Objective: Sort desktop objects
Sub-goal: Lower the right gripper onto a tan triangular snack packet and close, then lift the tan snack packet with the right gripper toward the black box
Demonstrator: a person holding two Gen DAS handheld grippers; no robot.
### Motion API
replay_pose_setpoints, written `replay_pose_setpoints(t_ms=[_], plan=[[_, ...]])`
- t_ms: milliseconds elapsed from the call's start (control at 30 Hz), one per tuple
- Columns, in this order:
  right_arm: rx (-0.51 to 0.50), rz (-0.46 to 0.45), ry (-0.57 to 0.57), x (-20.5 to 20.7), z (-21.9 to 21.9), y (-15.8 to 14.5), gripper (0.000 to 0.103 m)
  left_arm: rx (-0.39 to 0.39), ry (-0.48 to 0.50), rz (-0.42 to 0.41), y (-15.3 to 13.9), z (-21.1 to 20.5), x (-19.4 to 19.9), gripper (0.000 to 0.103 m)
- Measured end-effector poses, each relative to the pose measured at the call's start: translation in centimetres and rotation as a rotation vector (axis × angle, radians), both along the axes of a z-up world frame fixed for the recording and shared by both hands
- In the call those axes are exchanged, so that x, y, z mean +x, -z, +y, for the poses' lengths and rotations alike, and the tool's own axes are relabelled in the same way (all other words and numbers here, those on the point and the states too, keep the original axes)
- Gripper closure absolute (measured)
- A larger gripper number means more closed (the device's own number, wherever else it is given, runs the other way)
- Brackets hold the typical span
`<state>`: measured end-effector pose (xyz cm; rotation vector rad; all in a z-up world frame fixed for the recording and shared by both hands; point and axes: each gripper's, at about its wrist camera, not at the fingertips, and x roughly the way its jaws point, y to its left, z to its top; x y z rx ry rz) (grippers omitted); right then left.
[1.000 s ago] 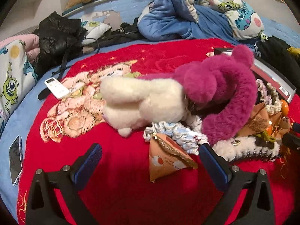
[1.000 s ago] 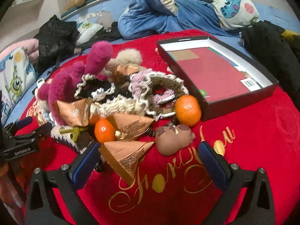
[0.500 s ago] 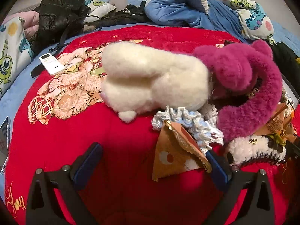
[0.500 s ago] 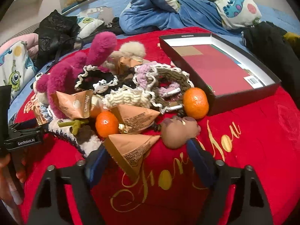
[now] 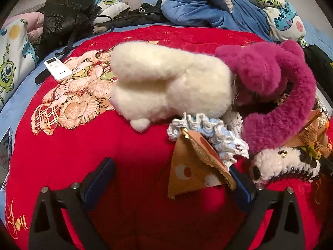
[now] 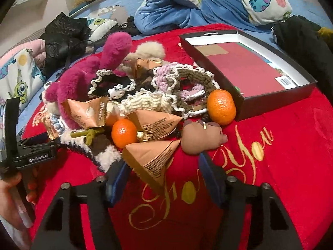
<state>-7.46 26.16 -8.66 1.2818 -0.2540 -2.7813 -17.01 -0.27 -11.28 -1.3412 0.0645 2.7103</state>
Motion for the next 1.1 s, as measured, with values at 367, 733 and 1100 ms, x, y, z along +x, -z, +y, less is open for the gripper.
replay_pose_setpoints(t_ms=[367,733,1100], plan=[[-0.015,0.001,-0.040,-0.3,-0.9,0.2,0.074,0.027,0.050,0.023,-1.2,0.5,1.5,0.051],[0.005,0.013,-0.029,-0.3,-1.3,-0.1,0.075,0.033,0.070,0.031,-2.0,0.0,2.4,0.070],[-0.005,0.042,-0.021,0.6,-1.1,-0.8,0.076,0.048,0.058,0.076,-3.6,-1.2,6.0,0.070]])
